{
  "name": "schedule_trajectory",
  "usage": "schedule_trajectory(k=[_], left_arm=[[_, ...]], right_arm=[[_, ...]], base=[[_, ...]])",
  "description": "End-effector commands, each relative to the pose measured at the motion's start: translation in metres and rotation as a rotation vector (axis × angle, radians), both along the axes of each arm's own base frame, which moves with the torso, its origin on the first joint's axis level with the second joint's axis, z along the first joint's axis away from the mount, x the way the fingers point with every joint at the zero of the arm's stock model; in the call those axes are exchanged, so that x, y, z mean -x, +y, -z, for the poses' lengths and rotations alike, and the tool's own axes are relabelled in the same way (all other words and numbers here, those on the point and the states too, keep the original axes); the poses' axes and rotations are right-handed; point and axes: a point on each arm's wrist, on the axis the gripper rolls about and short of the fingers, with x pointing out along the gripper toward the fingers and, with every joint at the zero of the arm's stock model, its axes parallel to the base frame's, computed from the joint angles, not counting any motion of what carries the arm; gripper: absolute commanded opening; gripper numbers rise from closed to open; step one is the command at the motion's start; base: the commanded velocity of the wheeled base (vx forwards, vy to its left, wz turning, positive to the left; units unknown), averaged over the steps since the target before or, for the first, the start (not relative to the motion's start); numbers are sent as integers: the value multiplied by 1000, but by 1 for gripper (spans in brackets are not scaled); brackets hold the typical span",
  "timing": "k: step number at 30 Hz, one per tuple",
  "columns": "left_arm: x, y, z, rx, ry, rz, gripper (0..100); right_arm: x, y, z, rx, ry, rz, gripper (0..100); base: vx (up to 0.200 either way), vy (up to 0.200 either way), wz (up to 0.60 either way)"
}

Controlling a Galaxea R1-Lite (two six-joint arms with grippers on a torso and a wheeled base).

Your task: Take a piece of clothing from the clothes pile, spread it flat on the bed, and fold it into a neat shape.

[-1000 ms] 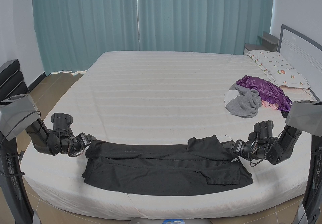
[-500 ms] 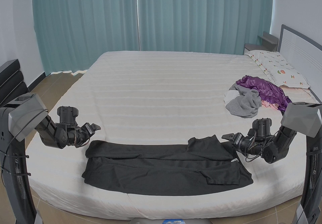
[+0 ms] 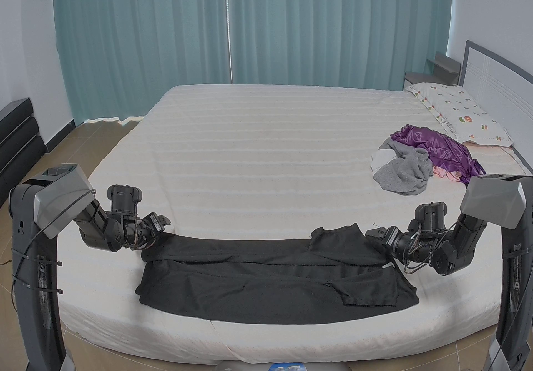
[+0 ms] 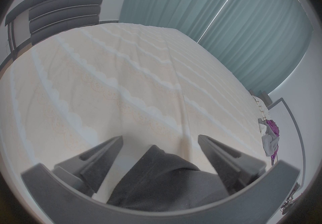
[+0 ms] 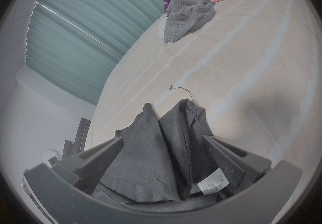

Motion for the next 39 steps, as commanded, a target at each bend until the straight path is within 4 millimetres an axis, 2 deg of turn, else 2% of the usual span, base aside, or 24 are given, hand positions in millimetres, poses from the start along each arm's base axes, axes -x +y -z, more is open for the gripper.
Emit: schedule_trajectory(k=[1,9,13,21,39], left_arm=[[2,1,5,3,16,-6,0],[6,8,6,9,27,-35,0],[4,13,0,24,0,-125,0],[4,22,-8,25,-32,-149,0],[8,18,-3,27,-12,-140,0]], right_arm=[[1,0,2,0,1,0,100],[3,0,3,1,1,-1,100],[2,0,3,1,0,1,100],[0,-1,6,28,-1,31,100],[-13,-12,13,87,-10,119,100]], base=[[0,0,0],[0,0,0],[0,0,0],[0,0,0],[0,0,0]])
